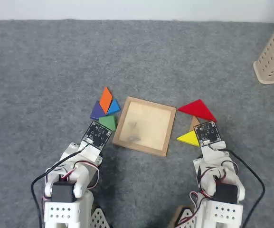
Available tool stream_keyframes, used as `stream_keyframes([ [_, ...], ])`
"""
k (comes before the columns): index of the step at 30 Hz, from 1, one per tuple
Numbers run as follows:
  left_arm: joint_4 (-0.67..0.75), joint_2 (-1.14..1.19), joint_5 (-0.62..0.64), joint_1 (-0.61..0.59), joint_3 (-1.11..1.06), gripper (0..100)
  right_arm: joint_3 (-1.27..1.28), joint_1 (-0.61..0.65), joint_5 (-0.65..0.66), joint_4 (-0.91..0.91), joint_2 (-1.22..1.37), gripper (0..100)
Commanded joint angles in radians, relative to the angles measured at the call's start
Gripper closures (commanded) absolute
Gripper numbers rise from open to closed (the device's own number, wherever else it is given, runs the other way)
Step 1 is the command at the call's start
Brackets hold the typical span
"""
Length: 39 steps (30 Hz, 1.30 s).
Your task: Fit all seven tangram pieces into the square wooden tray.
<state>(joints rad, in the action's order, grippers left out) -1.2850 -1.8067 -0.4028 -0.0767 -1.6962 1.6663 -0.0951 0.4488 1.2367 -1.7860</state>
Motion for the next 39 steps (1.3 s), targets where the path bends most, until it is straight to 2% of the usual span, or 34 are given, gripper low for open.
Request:
stream_keyframes([
  [1,0.002,-0.021,0.011,-0.003,0.012,88,0.018,-0.008,0.009,-0.012,0.012,98.0],
  [8,0.002,-0.021,0.011,-0.003,0.012,88,0.020,0.018,0.005,-0.012,0.016,98.0],
  [15,0.002,-0.021,0.011,-0.003,0.012,88,0.020,0.127,0.005,-0.004,0.019,98.0],
  [18,0.002,-0.021,0.011,-0.003,0.012,88,0.020,0.160,0.009,0.065,0.008,98.0],
  [26,0.002,-0.021,0.011,-0.003,0.012,88,0.015,0.298,0.014,0.035,-0.022,98.1],
  [30,0.002,-0.021,0.011,-0.003,0.012,88,0.015,0.252,0.018,-0.028,-0.031,98.2],
  [32,0.002,-0.021,0.011,-0.002,0.012,88,0.014,0.216,0.078,-0.110,-0.030,98.1],
  [36,0.002,-0.021,0.011,-0.003,0.012,88,-0.012,0.050,0.278,-0.214,-0.030,98.1],
  [39,0.002,-0.021,0.011,-0.003,0.012,88,-0.092,-0.071,0.307,-0.288,-0.030,98.1],
])
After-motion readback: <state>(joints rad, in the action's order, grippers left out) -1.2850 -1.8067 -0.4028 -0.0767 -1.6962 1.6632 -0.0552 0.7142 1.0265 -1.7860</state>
